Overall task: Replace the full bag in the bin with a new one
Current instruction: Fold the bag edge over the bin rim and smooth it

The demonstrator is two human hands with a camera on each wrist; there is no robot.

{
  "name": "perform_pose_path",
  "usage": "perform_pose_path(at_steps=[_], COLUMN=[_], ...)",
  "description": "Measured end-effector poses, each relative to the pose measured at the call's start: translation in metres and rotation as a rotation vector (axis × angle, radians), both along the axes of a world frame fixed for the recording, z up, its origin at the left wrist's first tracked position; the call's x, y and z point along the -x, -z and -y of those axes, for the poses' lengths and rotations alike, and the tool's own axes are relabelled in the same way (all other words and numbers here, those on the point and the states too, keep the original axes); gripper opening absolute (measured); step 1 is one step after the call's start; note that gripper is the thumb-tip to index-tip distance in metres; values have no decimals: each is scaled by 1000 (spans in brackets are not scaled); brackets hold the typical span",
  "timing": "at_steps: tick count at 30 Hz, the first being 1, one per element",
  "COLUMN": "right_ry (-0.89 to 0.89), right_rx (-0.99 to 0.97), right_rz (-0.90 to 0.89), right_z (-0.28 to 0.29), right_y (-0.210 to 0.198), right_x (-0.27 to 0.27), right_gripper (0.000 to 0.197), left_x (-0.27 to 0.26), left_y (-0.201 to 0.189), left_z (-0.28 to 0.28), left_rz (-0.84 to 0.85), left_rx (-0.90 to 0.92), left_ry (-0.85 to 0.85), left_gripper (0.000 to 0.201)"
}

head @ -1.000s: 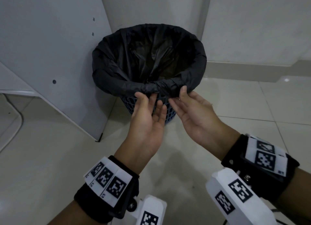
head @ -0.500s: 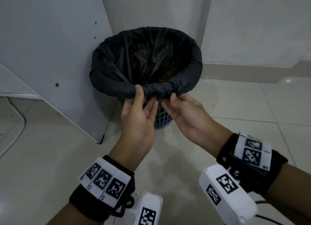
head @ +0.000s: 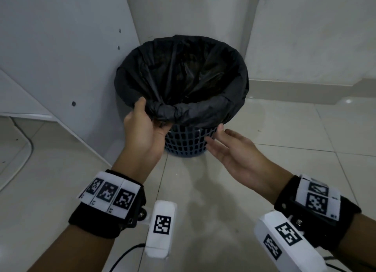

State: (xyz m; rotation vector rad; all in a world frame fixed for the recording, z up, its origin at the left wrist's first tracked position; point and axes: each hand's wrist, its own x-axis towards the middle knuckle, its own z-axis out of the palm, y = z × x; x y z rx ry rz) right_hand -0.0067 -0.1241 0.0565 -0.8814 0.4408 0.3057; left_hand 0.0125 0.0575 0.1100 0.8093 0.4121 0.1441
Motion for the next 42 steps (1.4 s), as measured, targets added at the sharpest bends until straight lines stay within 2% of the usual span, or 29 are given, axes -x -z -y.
perform_pose_path(at_steps=[5,12,16,21,25,30,34,36,38,42], right_ry=[-25,70,88,99,241,222,221,221,225,253], right_rx=[68,122,69,-92,-232,-70,8,26,35,22], right_rz=[16,22,48,116,82,132,148,146,152,161], right_z=[-6,2,8,15,24,25,24,24,25,27], right_y=[0,6,4,-14,-21,-19,-18,-18,-19,-16], right_x=[-7,-16,-16,-16,-10,-19,-22,-23,-24,-26], right_gripper=[46,18,20,41,29,38,28,25,24,28], left_x=[-10,-20,-22,-26,-30,-30,-9,13,34,55], left_y=[-3,-1,2,6,9,10,11,18,28,47], left_z=[-3,-6,-8,-10,-12,-10,4,20,40,71], left_rz=[-16,-38,-22,-23,-15,-23,-5,-25,-89,-113], left_rx=[32,40,58,67,82,86,93,4,-91,-152], left_ry=[19,20,26,30,33,-4,-118,-146,-108,40], left_gripper=[45,49,47,49,49,50,51,51,57,38])
